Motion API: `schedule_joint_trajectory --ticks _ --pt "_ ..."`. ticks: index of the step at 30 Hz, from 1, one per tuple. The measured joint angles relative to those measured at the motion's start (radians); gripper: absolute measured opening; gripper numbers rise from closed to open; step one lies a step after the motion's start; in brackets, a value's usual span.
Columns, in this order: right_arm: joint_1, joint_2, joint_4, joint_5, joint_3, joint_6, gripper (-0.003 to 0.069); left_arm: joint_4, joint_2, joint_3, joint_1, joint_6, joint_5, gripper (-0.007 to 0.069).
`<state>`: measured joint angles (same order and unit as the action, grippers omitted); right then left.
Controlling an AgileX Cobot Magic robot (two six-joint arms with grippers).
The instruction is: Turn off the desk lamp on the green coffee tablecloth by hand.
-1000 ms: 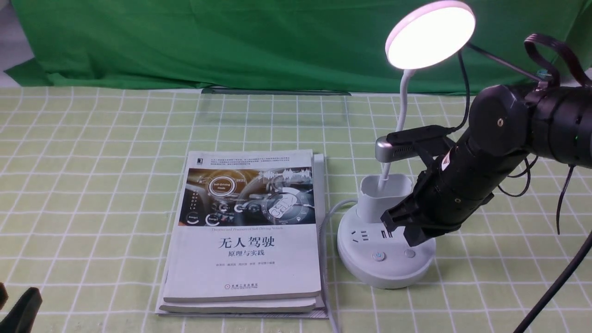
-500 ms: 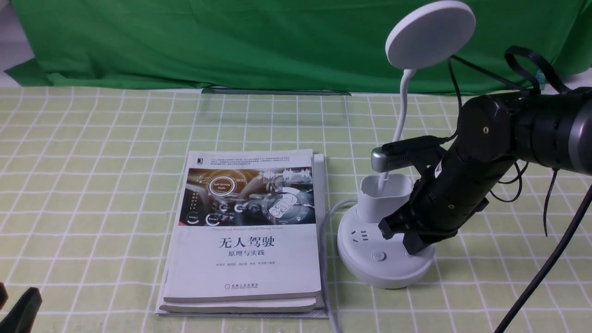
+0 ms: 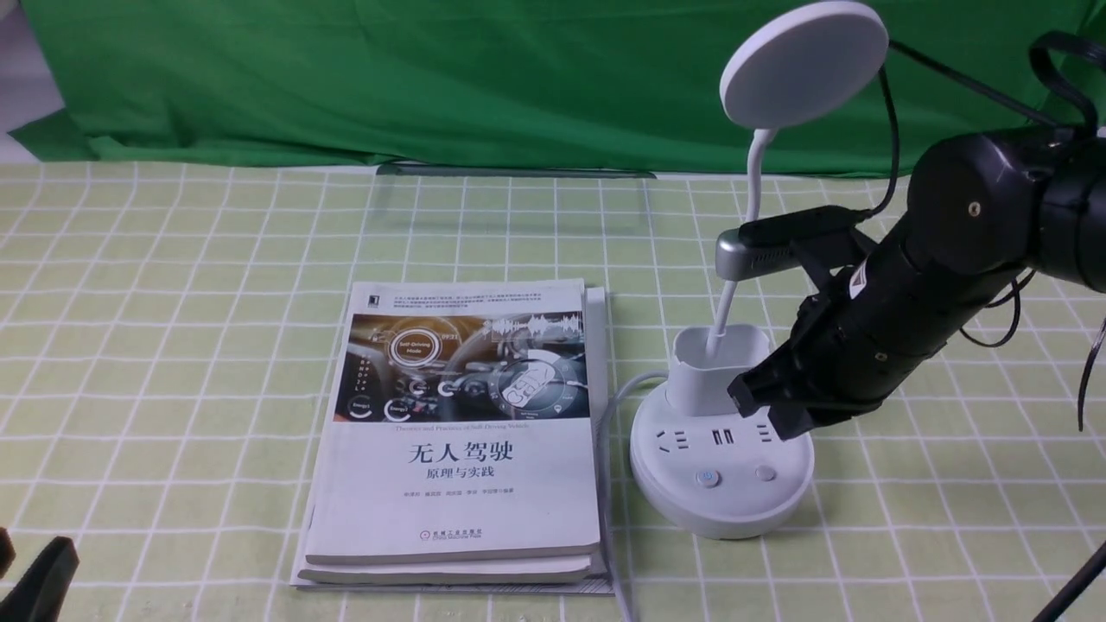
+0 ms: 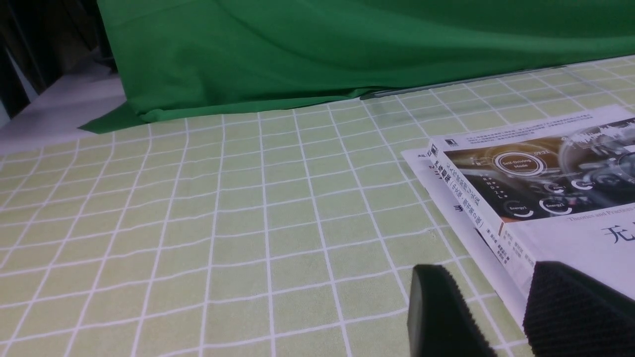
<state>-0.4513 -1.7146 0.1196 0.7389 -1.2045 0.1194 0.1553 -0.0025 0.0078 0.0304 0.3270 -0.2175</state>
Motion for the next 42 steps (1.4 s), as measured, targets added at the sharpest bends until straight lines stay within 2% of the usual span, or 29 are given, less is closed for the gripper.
schedule_joint_trajectory --ticks 6,15,22,27,32,37,42 --pt "-0.001 0.141 -0.002 0.003 0.097 -0.007 0.0043 0.0 0.0 0.0 0.0 0.0 0.0 0.0242" --pt "-0.001 0.542 -0.002 0.049 0.337 -0.008 0.0046 0.0 0.0 0.0 0.0 0.0 0.0 0.0242" --pt "-0.004 0.73 -0.003 0.035 0.365 -0.01 0.0055 0.0 0.0 0.0 0.0 0.0 0.0 0.0242" --pt "-0.004 0.817 -0.003 -0.041 0.365 -0.01 0.0066 0.0 0.0 0.0 0.0 0.0 0.0 0.0242" --pt "-0.004 0.88 -0.019 -0.087 0.397 -0.004 0.0041 0.0 0.0 0.0 0.0 0.0 0.0 0.0242" --pt "0.103 1.072 -0.03 -0.206 0.6 0.003 0.0041 0.0 0.0 0.0 0.0 0.0 0.0 0.0242" --pt "0.254 1.358 -0.04 -0.42 0.924 0.005 0.0041 0.0 0.0 0.0 0.0 0.0 0.0 0.0242"
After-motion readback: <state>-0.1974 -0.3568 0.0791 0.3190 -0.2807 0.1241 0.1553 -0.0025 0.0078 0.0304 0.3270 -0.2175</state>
